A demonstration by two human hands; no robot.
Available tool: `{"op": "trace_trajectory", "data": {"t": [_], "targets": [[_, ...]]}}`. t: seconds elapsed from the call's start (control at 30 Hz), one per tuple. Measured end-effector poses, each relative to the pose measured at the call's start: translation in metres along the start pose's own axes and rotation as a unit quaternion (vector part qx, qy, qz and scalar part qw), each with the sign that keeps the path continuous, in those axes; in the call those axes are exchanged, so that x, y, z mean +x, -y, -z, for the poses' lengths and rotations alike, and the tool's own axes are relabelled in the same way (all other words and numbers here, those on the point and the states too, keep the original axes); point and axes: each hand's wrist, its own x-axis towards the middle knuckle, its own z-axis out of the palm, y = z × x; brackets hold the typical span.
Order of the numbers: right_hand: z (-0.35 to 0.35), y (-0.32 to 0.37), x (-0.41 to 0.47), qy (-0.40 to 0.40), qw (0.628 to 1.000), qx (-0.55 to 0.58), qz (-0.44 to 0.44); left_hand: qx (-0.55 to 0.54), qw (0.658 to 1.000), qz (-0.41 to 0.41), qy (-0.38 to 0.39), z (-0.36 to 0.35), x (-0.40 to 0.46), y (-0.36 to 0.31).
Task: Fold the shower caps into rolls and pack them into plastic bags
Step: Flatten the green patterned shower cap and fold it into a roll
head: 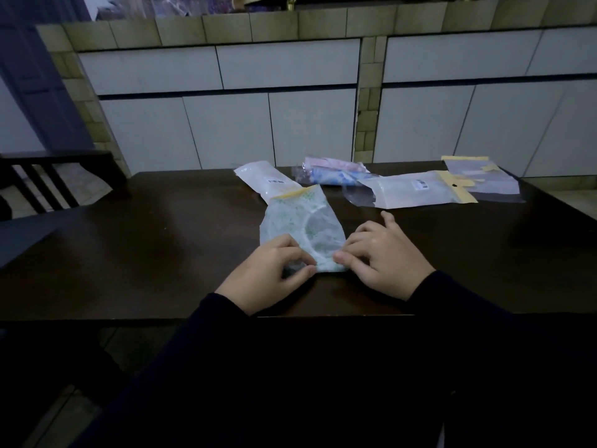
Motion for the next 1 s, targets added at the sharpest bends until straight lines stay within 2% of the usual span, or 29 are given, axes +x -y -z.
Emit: {"op": "trace_trajectory", "data": {"t": [0.1,0.3,0.53,0.77,1.0], "targets": [[0.001,-0.001,0.000,0.005,1.000,0.007,0.004,0.080,0.996,-0.050,0.002,0.005,0.000,0.003],[-0.005,-0.004,0.001,-0.001,0.997,0.079,-0.022,0.000,1.000,-0.029,0.007,0.012,0.001,0.008],[-0.004,-0.001,0.007,0.005,0.976,0.172,-0.132,-0.037,0.997,0.073,-0.011,0.014,0.004,0.012],[-0.009,-0.004,0.013,-0.001,0.978,0.131,-0.160,-0.028,0.992,0.123,-0.013,0.013,0.014,0.017],[-0.008,-0.003,0.020,0.016,0.982,0.088,-0.168,-0.065,0.994,0.086,-0.001,0.016,0.013,0.019]]}}
